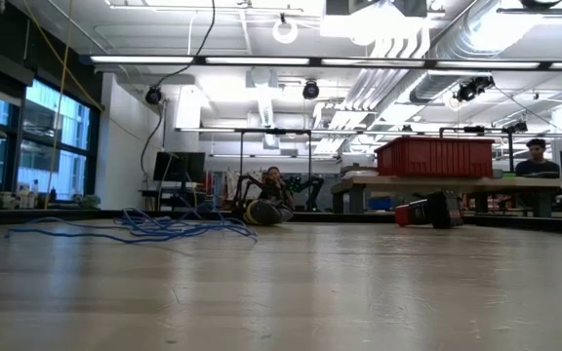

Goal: Coil cords
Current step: Coil the blue wire onto the black spool

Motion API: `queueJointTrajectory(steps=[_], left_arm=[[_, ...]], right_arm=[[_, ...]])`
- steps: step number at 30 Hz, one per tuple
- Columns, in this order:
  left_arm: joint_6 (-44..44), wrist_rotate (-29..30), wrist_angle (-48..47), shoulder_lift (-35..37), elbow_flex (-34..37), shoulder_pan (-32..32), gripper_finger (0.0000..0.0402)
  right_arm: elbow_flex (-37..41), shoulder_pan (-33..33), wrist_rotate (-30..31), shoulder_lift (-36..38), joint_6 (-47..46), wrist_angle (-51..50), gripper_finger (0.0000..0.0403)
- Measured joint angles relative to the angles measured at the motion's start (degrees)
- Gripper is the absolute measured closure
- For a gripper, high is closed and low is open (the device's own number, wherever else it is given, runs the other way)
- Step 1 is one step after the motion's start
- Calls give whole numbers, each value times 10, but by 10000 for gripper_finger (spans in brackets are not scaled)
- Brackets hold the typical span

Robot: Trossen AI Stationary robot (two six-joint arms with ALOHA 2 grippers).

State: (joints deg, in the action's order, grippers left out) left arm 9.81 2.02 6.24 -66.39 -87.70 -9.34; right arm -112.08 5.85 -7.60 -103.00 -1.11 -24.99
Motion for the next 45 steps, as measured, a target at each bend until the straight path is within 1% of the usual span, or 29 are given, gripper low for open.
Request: queueJointTrajectory(steps=[8,11,14,21,23,28,35,38,42,45], left_arm=[[15,1,14,0,0,-12,401],[37,1,20,-3,-1,-12,401],[64,-11,26,-7,-2,-12,401],[208,-68,45,-39,-2,-11,402],[247,-75,46,-43,-2,-12,401],[320,-76,43,-56,-2,-12,402],[441,-78,45,-60,-2,-12,402],[476,-91,44,-61,-2,-12,402],[527,-92,40,-61,-2,-7,402],[561,-96,35,-61,-2,2,402]], right_arm=[[0,-6,5,-4,1,1,402],[0,-5,5,-4,-1,21,402],[1,-7,4,-4,-1,55,402],[1,-11,5,-4,1,123,403],[1,-12,5,-4,1,140,403],[1,-19,20,-4,26,184,403],[1,-22,22,-7,37,244,403],[1,-23,24,-7,42,269,403],[1,-23,25,-7,53,296,403],[1,-22,41,-7,66,301,403]])
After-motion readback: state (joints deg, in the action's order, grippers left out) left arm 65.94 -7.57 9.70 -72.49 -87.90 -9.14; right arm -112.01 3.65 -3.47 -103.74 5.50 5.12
